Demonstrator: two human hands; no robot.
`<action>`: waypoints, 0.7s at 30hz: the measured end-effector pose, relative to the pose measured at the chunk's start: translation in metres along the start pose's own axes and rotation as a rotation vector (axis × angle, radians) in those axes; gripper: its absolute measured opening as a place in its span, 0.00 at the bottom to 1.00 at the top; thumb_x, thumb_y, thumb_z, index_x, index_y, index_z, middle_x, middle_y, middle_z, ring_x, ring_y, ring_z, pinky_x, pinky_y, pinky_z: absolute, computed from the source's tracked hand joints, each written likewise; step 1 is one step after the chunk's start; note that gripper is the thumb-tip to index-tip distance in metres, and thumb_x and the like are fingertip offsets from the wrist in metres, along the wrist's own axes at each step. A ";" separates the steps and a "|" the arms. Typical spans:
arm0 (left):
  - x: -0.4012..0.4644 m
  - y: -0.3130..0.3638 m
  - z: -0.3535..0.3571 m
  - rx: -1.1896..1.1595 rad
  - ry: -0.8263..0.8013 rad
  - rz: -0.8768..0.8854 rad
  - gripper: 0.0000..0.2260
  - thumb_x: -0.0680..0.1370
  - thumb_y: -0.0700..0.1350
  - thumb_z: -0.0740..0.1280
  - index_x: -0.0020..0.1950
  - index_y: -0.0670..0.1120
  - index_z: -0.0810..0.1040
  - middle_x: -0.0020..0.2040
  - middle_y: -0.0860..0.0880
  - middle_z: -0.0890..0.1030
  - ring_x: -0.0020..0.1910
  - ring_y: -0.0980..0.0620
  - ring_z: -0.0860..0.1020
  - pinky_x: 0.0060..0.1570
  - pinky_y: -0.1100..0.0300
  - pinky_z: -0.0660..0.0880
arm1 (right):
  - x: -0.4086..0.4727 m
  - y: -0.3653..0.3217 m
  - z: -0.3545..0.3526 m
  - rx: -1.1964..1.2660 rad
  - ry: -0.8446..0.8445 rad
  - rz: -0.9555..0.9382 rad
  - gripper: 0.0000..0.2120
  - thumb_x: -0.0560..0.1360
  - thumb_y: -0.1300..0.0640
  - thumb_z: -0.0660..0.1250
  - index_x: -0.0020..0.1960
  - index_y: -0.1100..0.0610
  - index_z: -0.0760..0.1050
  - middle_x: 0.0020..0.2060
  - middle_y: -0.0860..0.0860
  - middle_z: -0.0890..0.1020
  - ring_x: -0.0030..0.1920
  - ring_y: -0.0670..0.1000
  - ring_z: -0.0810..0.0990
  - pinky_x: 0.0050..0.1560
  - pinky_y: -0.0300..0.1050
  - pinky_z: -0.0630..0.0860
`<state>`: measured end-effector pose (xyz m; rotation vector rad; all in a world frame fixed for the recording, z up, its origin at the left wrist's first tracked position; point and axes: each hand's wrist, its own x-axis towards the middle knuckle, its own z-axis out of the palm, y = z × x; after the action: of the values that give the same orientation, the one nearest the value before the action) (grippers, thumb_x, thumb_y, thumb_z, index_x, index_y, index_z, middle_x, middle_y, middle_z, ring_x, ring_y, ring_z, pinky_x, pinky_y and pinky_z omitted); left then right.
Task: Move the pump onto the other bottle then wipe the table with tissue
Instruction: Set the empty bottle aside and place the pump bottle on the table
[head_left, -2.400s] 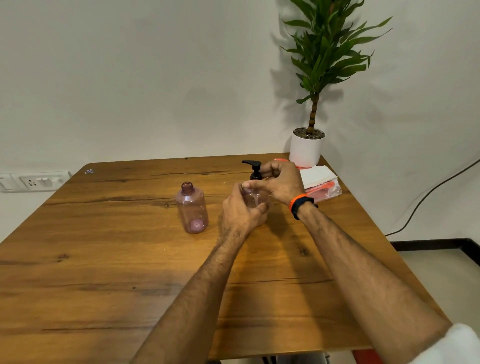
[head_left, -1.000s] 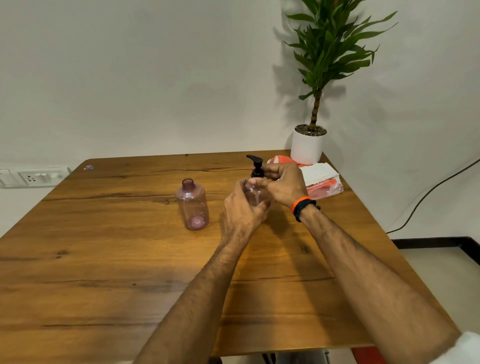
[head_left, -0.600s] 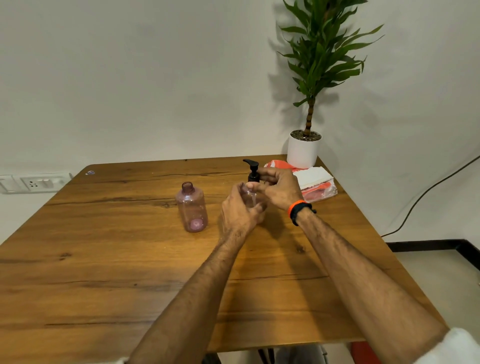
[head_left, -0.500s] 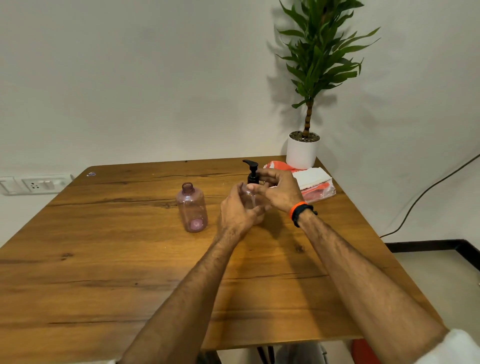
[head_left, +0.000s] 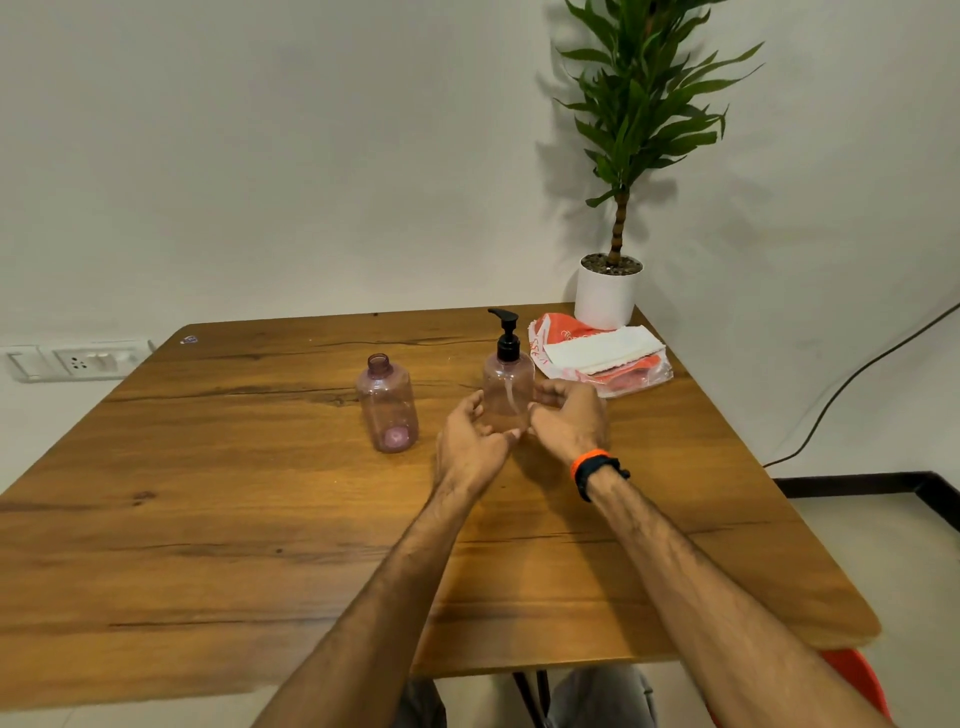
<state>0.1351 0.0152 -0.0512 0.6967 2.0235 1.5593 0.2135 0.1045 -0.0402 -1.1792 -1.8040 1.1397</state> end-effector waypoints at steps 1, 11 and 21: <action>0.001 0.002 0.000 0.012 0.003 -0.004 0.35 0.71 0.40 0.76 0.75 0.47 0.65 0.71 0.49 0.73 0.62 0.52 0.77 0.63 0.58 0.73 | -0.001 -0.001 0.001 -0.002 -0.002 0.001 0.16 0.69 0.64 0.70 0.55 0.55 0.82 0.47 0.48 0.85 0.47 0.46 0.82 0.54 0.44 0.79; 0.024 0.022 -0.002 0.025 -0.023 -0.064 0.36 0.72 0.36 0.72 0.76 0.49 0.62 0.70 0.49 0.74 0.65 0.49 0.75 0.64 0.49 0.74 | 0.017 -0.015 0.012 -0.013 -0.172 0.017 0.25 0.70 0.67 0.67 0.65 0.54 0.75 0.60 0.48 0.81 0.61 0.48 0.77 0.59 0.37 0.70; -0.011 -0.007 -0.042 -0.044 0.140 -0.039 0.15 0.70 0.40 0.76 0.55 0.46 0.80 0.51 0.51 0.83 0.52 0.55 0.81 0.59 0.51 0.78 | -0.014 -0.008 0.018 0.031 -0.013 -0.133 0.06 0.70 0.62 0.71 0.44 0.53 0.81 0.33 0.42 0.82 0.34 0.39 0.79 0.40 0.33 0.76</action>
<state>0.1151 -0.0235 -0.0478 0.5415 2.0819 1.6663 0.1998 0.0841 -0.0412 -1.0197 -1.8388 1.0967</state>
